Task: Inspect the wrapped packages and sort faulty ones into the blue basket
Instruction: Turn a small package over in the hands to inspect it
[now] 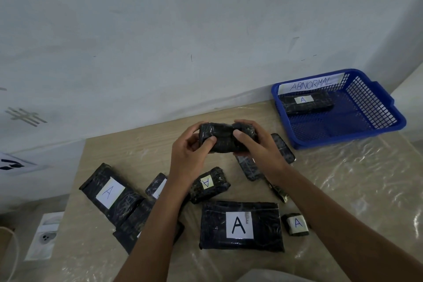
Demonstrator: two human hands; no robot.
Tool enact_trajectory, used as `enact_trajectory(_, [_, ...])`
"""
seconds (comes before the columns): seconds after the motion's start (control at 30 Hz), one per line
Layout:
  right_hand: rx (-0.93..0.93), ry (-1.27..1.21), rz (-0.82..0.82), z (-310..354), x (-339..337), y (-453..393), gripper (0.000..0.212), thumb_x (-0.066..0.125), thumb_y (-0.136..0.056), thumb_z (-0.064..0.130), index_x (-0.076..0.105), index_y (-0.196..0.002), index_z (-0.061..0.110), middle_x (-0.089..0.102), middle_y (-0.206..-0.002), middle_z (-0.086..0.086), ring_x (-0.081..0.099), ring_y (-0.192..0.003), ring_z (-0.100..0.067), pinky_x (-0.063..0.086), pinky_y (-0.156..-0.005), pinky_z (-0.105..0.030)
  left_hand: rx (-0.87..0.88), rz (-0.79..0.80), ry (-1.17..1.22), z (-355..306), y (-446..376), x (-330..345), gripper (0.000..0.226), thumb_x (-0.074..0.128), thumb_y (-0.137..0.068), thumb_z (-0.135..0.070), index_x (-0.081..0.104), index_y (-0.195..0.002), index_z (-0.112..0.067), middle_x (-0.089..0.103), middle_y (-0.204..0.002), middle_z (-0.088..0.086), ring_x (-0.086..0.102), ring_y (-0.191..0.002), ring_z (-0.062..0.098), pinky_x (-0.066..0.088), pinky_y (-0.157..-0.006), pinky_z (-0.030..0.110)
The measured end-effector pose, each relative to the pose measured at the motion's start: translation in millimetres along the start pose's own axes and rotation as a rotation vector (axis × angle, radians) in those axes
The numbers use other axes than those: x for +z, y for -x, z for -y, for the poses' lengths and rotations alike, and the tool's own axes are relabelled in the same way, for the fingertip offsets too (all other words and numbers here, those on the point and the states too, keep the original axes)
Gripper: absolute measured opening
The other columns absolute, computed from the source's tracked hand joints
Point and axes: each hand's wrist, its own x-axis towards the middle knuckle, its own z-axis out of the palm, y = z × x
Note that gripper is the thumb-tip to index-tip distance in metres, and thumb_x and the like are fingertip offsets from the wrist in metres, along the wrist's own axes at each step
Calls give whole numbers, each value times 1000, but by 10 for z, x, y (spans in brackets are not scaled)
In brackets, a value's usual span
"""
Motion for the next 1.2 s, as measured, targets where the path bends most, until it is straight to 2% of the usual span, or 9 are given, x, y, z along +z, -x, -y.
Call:
enact_trajectory(0.13, [-11, -34, 68, -14, -15, 26, 50, 70, -88, 23, 57, -136, 31, 62, -129, -8, 68, -114, -26, 62, -88, -44, -87, -79, 52, 4, -29, 27, 30, 73, -92, -8, 71, -117, -24, 80, -95, 5, 77, -92, 19, 63, -80, 33])
enact_trajectory(0.3, [-54, 50, -50, 4, 15, 2, 29, 62, -94, -2, 62, -111, 21, 63, -114, -12, 65, -100, -28, 62, -79, -49, -77, 30, 40, -32, 9, 30, 30, 71, -95, -14, 66, -123, -24, 76, -106, 3, 76, -96, 12, 62, -80, 27])
enact_trajectory(0.43, [-53, 40, -48, 53, -10, -20, 24, 64, -93, 2, 64, -112, 18, 65, -113, -13, 67, -98, -25, 61, -70, -36, -33, 66, 60, -18, 21, 13, 37, 69, -96, -9, 63, -128, -27, 71, -121, -3, 72, -103, 4, 60, -88, 27])
enact_trajectory(0.53, [-29, 23, -9, 62, -12, -3, 24, 66, -96, 6, 63, -118, 17, 67, -117, -12, 69, -105, -28, 62, -77, -37, -21, -1, 44, -28, -1, 24, 40, 69, -94, -4, 69, -120, -34, 73, -113, 0, 72, -101, 7, 61, -86, 26])
enact_trajectory(0.7, [-80, 75, 117, -21, -33, 48, 71, 74, -84, 34, 44, -148, 36, 55, -140, -1, 61, -125, -16, 56, -101, -35, -63, -95, 7, -10, -56, 0, 34, 72, -91, -6, 76, -104, -37, 76, -103, 4, 74, -99, 19, 63, -82, 34])
enact_trajectory(0.83, [-202, 173, 72, -36, -32, 14, 40, 73, -91, 18, 63, -128, 27, 64, -124, -7, 67, -111, -19, 61, -92, -38, -185, -21, 119, -75, -13, 11, 21, 67, -98, -20, 73, -118, -23, 74, -112, 8, 75, -97, 15, 64, -76, 33])
enact_trajectory(0.97, [-196, 250, -40, -33, -43, -45, 7, 73, -96, 15, 71, -102, 17, 71, -91, -8, 69, -86, -21, 60, -77, -39, -85, 125, 31, 5, 32, -43, 41, 72, -90, -48, 64, -130, -41, 72, -118, -7, 69, -114, 14, 56, -97, 34])
enact_trajectory(1.1, [-187, 218, -88, -44, -18, -27, 14, 72, -95, 23, 72, -98, 10, 70, -88, -22, 67, -85, -41, 58, -79, -57, 43, 63, -59, 54, 43, 21, 25, 69, -97, -19, 73, -113, -38, 74, -110, -10, 71, -104, 10, 57, -89, 25])
enact_trajectory(1.2, [-131, 141, -40, -26, 1, 0, 24, 68, -95, 34, 71, -99, 11, 69, -93, -23, 68, -90, -39, 57, -88, -57, 87, -30, -71, 44, 31, 59, 26, 68, -96, -6, 76, -95, -31, 75, -92, -9, 72, -89, 10, 57, -74, 21])
